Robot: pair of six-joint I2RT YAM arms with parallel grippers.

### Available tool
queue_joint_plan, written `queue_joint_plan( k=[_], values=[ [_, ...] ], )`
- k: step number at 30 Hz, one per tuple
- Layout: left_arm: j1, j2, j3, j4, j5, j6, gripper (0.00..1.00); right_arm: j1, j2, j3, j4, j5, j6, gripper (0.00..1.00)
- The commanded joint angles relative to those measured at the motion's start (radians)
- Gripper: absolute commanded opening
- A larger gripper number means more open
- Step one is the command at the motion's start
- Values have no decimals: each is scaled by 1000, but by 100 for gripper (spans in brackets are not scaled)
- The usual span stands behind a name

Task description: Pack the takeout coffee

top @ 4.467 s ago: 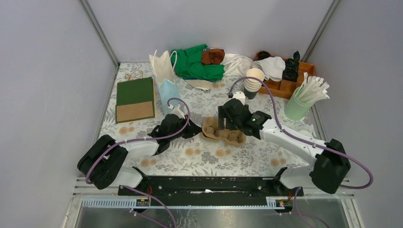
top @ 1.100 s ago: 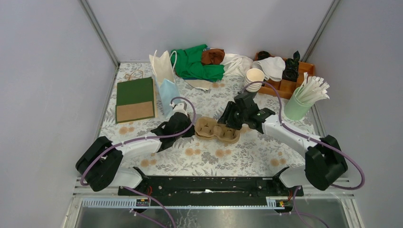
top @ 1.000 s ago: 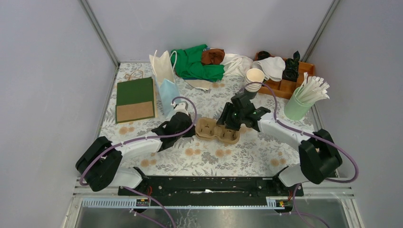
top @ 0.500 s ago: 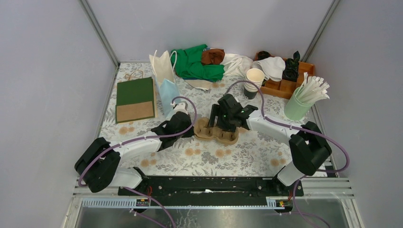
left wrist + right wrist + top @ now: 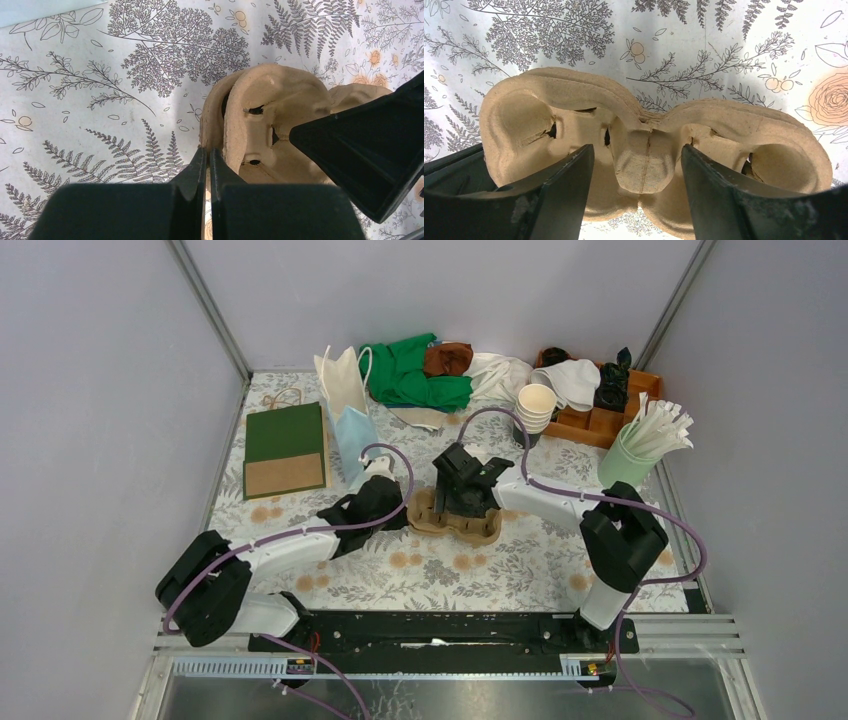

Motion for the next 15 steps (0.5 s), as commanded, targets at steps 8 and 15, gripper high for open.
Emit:
queue_joint_plan(
  k=[8,15],
  values=[
    [-20,-3,64,-62,-74,14,0,14,-96,80,-97,40,14,47],
    [-28,27,66,-68,-92,15,0,14,-182,118,-139,57,12,47]
  ],
)
